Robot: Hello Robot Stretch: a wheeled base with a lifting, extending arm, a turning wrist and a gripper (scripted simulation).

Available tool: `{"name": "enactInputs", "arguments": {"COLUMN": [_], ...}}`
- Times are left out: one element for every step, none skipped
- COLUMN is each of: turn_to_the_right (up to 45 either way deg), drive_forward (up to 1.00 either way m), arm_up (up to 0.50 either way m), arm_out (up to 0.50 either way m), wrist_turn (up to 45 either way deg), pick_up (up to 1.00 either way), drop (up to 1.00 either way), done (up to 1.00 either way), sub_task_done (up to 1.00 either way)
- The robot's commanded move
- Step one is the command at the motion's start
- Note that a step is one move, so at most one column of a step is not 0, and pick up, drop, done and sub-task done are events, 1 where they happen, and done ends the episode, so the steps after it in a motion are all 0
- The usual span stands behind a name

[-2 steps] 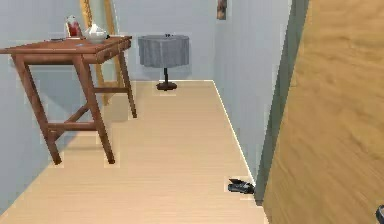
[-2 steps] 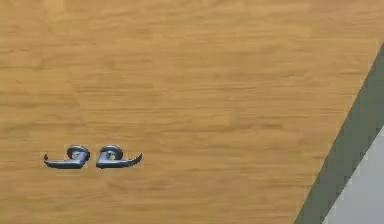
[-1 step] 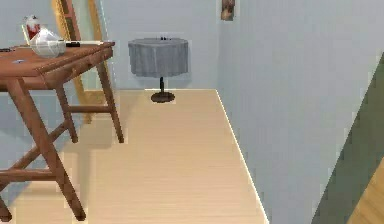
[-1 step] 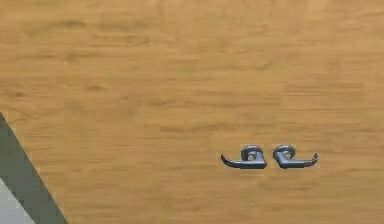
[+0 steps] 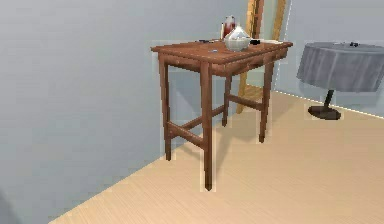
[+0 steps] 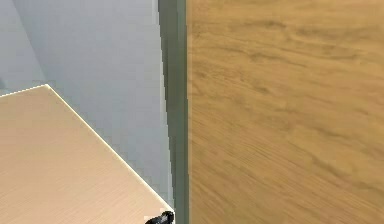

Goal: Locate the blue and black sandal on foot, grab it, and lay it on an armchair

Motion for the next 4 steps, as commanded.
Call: {"name": "enactInputs", "arguments": {"turn_to_the_right": [-9.0, 0.0, 0.0, 0.0], "drive_forward": [0.0, 0.0, 0.0, 0.0], "arm_up": [0.0, 0.2, 0.0, 0.0], "arm_out": [0.0, 0.0, 0.5, 0.0], "wrist_turn": [0.0, 0.0, 0.0, 45.0], "pick_up": [0.0, 0.0, 0.0, 0.0], "drop": [0.0, 0.0, 0.0, 0.0], "done": [0.0, 0.0, 0.0, 0.0], "sub_task_done": [0.0, 0.0, 0.0, 0.0]}}
